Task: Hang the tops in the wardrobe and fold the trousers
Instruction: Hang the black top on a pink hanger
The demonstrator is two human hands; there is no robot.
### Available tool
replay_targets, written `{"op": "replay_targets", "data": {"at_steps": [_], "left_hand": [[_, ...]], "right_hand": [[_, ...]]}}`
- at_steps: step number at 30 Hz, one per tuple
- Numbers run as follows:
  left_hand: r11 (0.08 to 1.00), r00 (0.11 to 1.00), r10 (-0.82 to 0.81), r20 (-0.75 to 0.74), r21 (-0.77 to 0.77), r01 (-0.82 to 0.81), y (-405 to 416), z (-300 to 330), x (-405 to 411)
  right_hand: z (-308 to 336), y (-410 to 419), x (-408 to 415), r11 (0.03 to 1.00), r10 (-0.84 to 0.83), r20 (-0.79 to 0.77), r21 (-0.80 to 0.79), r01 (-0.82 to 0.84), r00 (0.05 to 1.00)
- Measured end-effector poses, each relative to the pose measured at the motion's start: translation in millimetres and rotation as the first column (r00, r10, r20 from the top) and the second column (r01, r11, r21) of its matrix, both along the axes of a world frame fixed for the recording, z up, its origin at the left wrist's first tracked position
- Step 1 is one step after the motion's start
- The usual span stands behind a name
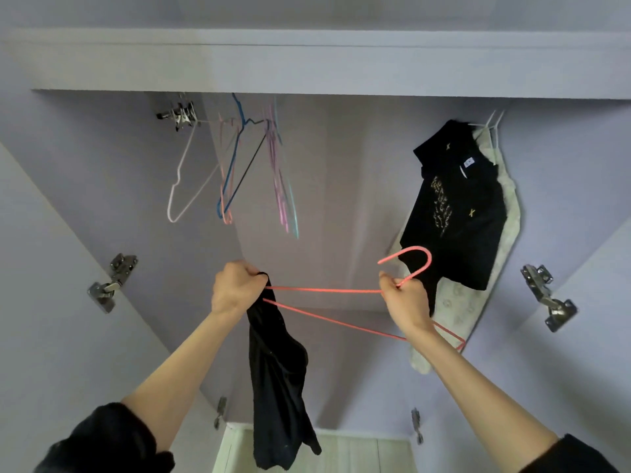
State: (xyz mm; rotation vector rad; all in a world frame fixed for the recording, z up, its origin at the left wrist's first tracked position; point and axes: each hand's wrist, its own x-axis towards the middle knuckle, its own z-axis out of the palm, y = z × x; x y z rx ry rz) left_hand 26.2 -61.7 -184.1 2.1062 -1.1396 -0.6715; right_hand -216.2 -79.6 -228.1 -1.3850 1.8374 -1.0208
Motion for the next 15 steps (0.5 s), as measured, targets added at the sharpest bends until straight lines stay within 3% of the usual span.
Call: {"op": "replay_targets", "data": {"at_steps": [5, 7, 11, 15], "left_hand": [[0.988, 0.985, -0.139, 0.103, -0.049, 0.145, 2.9, 14.0, -23.6], [0.959, 0.958, -0.263, 0.112, -0.077, 0.272, 6.6, 21.8, -37.1], [0.852, 0.842, -0.5, 0.204, -0.057, 0.52, 13.4, 31.0, -43.1], [0.75, 0.614, -0.538, 0.578, -0.004, 0.661, 17.0, 31.7, -29.5]], "right_hand": [[15.0, 17.7, 27.1, 0.991, 0.122, -0.18, -0.035, -0.13, 0.976], [20.3, 22.5, 43.6, 0.979, 0.194, -0.179, -0.032, -0.203, 0.965], [39.6, 24.8, 60.3, 0.979, 0.195, 0.198, 0.022, -0.203, 0.961], [47.0, 25.0, 57.2, 0.982, 0.189, 0.328, -0.052, -0.182, 0.926]]}}
